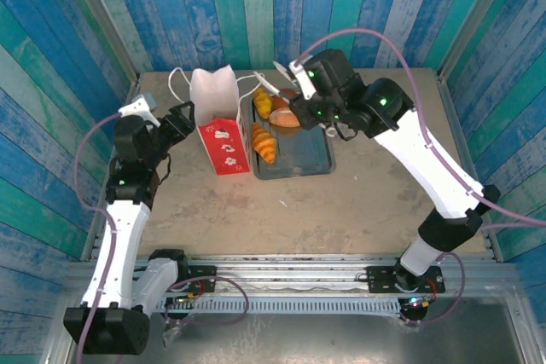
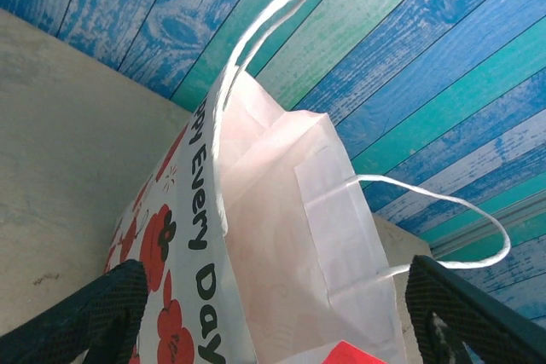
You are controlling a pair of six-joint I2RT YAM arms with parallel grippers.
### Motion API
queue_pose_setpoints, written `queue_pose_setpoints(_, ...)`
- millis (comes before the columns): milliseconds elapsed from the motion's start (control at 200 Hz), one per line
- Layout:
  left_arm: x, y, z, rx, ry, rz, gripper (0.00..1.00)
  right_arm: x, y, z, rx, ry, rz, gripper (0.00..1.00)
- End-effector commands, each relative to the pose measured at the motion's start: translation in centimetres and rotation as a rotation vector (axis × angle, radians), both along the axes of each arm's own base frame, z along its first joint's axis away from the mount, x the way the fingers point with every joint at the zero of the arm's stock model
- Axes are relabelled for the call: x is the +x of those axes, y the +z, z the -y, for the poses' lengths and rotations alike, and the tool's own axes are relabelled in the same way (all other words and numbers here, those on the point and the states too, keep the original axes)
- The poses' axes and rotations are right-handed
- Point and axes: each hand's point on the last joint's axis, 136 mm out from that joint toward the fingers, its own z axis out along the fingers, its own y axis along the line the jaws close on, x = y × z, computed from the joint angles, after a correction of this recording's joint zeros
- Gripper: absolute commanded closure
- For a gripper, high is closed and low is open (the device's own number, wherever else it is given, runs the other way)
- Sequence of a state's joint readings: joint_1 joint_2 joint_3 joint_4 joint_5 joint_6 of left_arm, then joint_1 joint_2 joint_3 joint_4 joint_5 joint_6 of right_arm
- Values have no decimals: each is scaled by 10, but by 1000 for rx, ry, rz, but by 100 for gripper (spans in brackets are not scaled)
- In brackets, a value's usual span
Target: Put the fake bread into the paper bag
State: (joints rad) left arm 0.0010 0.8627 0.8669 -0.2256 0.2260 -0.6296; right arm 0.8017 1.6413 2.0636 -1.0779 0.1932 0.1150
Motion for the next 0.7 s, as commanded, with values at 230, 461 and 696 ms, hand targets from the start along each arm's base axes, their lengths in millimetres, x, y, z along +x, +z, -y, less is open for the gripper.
queue_pose_setpoints(230, -35, 17, -22, 127, 108, 84, 1, -9, -60, 57, 46, -94, -176, 46)
queue_pose_setpoints(461, -56, 3, -29, 142, 149, 116, 6, -24, -123, 67, 24, -105, -280, 45)
queue_pose_setpoints(696, -66, -15, -34, 158, 172, 101, 6, -38, -205, 41, -36, -26, -407, 45)
